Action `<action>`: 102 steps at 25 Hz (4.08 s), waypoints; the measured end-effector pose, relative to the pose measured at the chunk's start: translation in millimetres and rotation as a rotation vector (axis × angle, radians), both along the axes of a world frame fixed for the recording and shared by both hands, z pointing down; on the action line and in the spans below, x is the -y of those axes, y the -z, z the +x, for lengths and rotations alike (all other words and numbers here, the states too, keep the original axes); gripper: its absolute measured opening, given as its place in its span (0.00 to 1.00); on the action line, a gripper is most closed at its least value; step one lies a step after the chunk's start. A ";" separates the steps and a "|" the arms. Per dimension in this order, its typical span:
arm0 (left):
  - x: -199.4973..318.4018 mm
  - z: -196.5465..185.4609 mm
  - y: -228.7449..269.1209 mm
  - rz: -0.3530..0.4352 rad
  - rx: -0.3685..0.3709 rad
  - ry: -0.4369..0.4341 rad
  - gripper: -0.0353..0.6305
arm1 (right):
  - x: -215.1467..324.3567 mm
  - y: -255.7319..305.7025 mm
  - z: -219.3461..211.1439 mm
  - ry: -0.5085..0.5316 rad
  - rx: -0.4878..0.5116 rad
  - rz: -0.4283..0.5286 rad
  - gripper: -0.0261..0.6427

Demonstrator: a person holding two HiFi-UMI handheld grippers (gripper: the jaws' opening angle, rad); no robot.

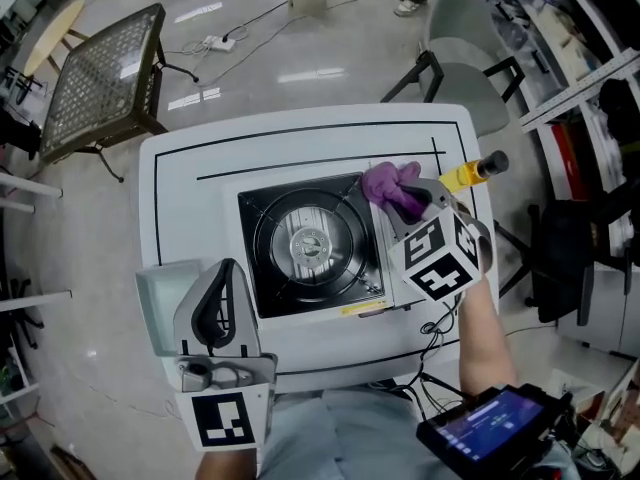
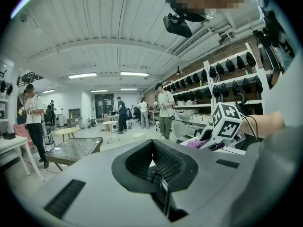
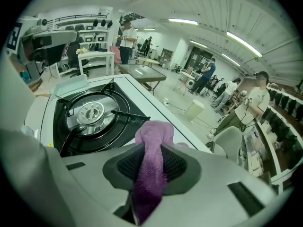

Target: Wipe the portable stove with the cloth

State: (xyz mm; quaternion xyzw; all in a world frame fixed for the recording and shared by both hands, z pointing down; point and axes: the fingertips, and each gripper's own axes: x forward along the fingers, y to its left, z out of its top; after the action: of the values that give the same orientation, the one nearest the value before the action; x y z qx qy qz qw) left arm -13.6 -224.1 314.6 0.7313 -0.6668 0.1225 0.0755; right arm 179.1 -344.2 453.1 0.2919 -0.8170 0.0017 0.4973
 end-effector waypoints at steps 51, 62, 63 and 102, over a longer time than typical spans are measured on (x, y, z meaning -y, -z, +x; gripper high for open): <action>-169.9 50.3 60.8 0.144 0.016 -0.242 0.08 | -252.7 16.6 54.5 -0.181 0.041 -0.032 0.20; -189.8 85.9 95.7 0.186 0.041 -0.214 0.08 | -247.1 67.2 96.9 -0.193 0.053 0.063 0.20; -190.9 89.1 95.2 0.185 0.047 -0.209 0.08 | -245.0 68.8 98.9 -0.191 0.057 0.071 0.20; -193.7 -65.5 20.4 0.041 -0.021 -0.136 0.08 | -245.8 2.2 -31.0 -0.183 -0.103 -0.012 0.20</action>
State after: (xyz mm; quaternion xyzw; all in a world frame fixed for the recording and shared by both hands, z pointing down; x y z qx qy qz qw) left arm -79.1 -30.5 294.2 0.7776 -0.6169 0.1061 0.0591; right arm 148.1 -98.4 450.9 0.3619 -0.7603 0.0370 0.5382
